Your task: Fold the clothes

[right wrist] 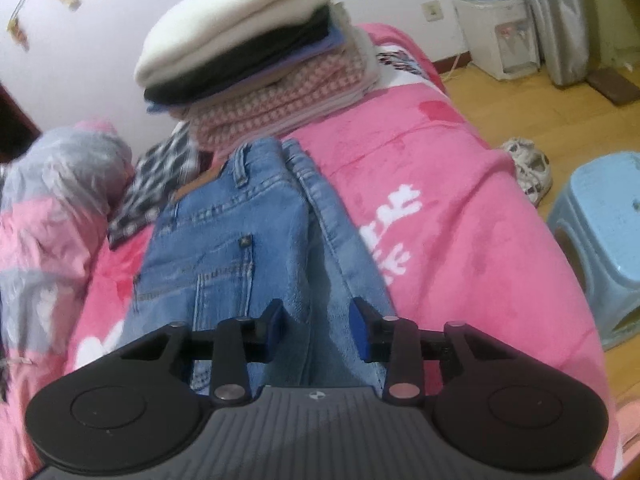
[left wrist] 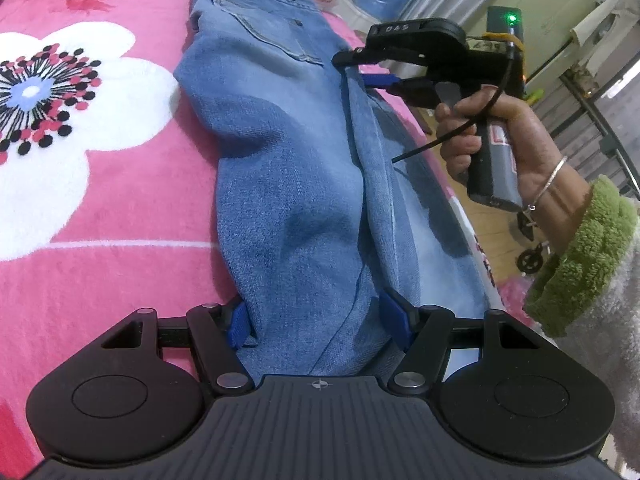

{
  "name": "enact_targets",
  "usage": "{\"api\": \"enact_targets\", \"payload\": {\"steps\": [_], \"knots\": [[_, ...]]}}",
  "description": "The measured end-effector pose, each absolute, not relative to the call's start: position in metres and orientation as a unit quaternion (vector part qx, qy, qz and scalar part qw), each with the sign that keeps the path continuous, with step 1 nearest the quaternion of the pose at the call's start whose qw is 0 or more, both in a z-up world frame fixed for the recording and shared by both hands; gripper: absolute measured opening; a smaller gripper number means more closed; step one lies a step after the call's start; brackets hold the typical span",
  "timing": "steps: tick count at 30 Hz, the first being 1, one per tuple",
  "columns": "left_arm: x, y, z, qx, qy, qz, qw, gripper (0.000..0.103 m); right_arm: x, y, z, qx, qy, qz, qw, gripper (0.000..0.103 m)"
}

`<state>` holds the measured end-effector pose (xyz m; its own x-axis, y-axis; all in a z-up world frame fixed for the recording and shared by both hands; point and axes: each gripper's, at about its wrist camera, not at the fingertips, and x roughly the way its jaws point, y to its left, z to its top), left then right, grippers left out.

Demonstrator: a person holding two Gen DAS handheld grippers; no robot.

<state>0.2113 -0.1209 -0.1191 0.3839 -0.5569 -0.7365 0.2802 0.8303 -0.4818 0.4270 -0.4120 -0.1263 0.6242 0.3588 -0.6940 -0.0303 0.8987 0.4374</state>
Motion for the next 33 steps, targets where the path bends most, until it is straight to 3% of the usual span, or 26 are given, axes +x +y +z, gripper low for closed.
{"api": "enact_targets", "payload": {"steps": [1,14,26,27,29,30,33], "knots": [[0.211,-0.121,-0.119,-0.143,0.492,-0.256,0.820,0.065,0.427,-0.409,-0.126,0.186,0.418,0.112,0.882,0.006],[0.234,-0.135,-0.111,-0.200,0.507,-0.270,0.794,0.064,0.428,-0.421,-0.098,0.166,0.358,0.110,0.912,0.004],[0.231,-0.137,-0.115,-0.193,0.515,-0.264,0.792,0.065,0.441,-0.426,-0.140,0.141,0.390,0.096,0.905,0.004],[0.233,-0.137,-0.113,-0.196,0.516,-0.265,0.791,0.065,0.439,-0.430,-0.137,0.153,0.389,0.095,0.904,0.006],[0.236,-0.133,-0.114,-0.203,0.518,-0.267,0.787,0.065,0.434,-0.439,-0.132,0.177,0.388,0.091,0.900,0.021],[0.238,-0.131,-0.114,-0.210,0.518,-0.268,0.785,0.065,0.430,-0.444,-0.130,0.189,0.385,0.088,0.899,0.038],[0.242,-0.123,-0.114,-0.239,0.516,-0.268,0.778,0.065,0.403,-0.469,-0.123,0.229,0.365,0.076,0.899,0.041]]}}
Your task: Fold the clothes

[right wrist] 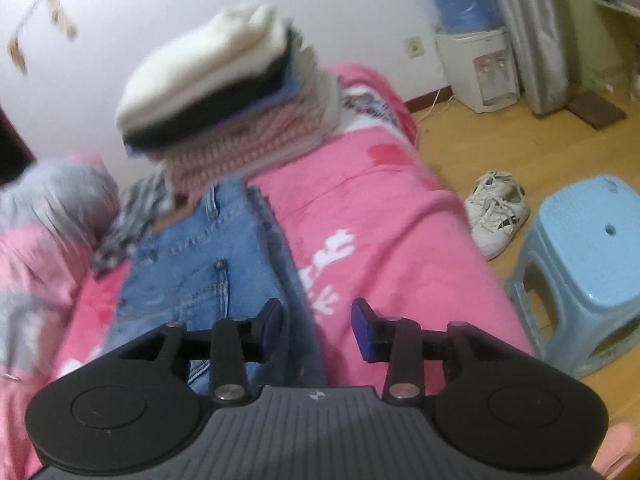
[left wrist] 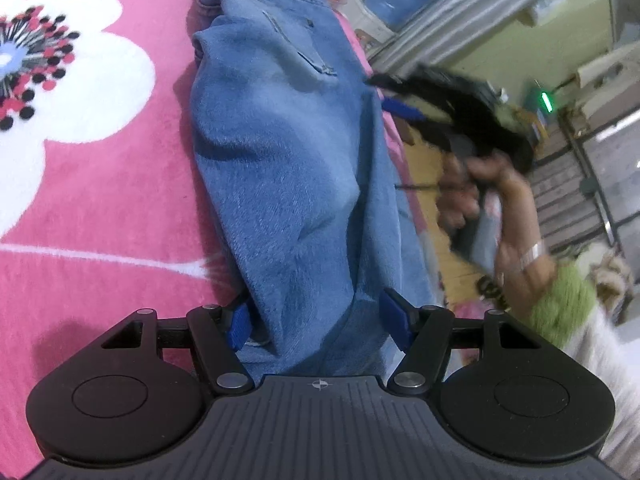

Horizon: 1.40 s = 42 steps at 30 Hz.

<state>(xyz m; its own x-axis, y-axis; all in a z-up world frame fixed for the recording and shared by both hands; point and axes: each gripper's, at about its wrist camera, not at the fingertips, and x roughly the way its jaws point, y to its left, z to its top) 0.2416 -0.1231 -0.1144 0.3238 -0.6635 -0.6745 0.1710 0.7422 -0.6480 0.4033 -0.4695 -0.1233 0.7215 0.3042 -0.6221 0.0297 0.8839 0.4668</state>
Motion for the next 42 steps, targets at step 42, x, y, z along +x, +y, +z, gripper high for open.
{"api": "enact_targets", "payload": {"steps": [42], "knots": [[0.219,0.007,0.166,-0.013,0.398,-0.094,0.913,0.065,0.223,-0.424,0.120,0.387,0.001,0.340,0.857,0.042]]}}
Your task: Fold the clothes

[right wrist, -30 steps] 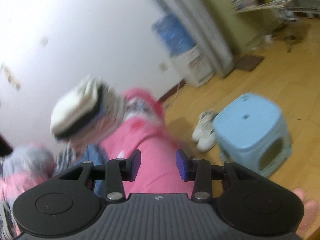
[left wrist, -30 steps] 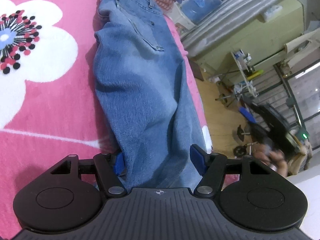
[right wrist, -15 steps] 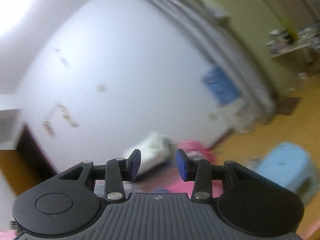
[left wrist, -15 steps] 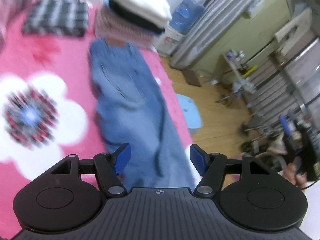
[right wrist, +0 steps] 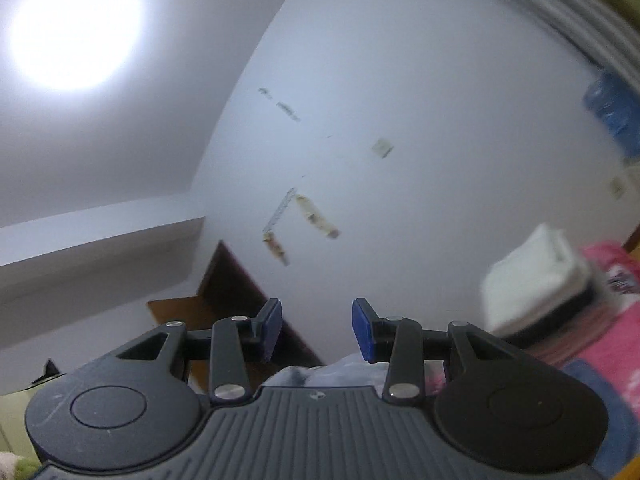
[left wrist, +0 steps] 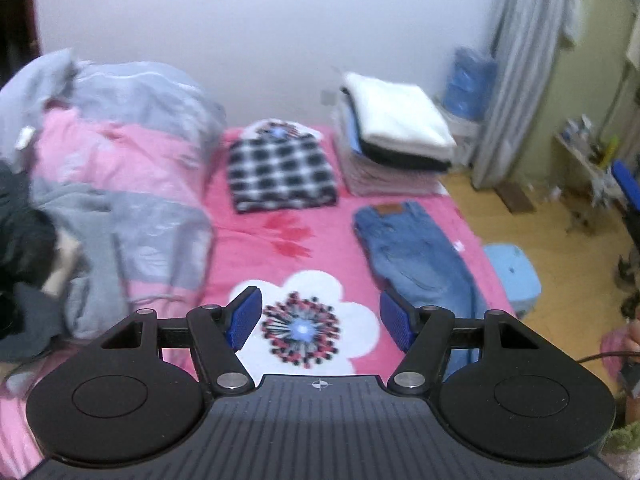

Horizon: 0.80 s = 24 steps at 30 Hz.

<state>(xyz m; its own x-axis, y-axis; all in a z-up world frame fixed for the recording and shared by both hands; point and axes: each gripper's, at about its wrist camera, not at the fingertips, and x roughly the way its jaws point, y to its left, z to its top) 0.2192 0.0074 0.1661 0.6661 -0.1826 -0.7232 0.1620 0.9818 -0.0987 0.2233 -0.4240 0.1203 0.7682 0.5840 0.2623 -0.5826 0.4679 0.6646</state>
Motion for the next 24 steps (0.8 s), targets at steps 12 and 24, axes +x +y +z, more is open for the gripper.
{"api": "enact_targets", "payload": {"steps": [12,24], "knots": [[0.190,0.081,0.090,-0.091,0.384,-0.181,0.901,0.065,0.178,-0.328,0.156,0.301,0.032,0.334,0.892,0.051],[0.148,0.059,-0.043,-0.123,0.490,-0.324,0.800,0.065,0.190,-0.247,0.146,0.302,0.187,0.290,0.889,0.053]]}}
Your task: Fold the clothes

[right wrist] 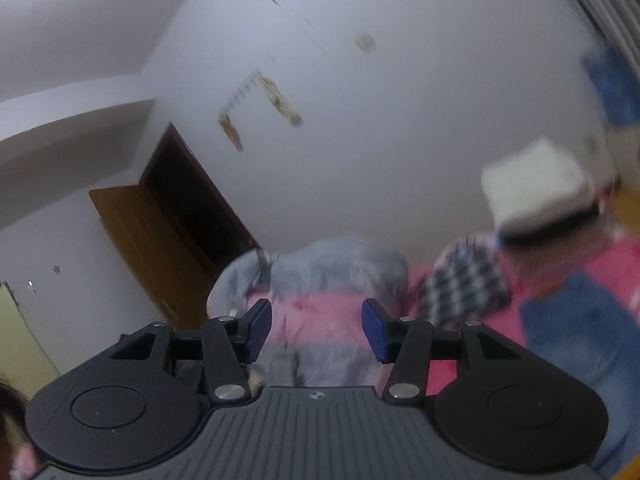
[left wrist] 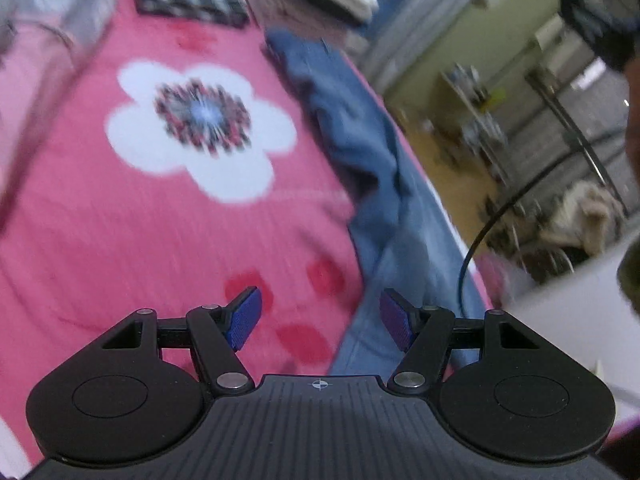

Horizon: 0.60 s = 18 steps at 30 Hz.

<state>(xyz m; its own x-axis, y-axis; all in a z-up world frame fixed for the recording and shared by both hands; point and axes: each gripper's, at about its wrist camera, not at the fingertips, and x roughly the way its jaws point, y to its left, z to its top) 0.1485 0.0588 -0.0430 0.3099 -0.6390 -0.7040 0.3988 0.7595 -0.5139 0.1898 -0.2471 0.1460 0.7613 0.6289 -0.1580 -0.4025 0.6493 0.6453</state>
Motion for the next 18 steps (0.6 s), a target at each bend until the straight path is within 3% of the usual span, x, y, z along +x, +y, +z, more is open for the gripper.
{"api": "enact_targets", "payload": {"steps": [8,18], "knots": [[0.161,0.034,-0.076,-0.098,0.480,-0.386,0.782,0.065,0.198,-0.263,0.114,0.371,0.279,0.243,0.852,0.053],[0.152,-0.006,-0.094,-0.066,0.480,-0.449,0.751,0.065,0.142,-0.316,0.076,0.416,0.296,0.135,0.849,0.053]]}}
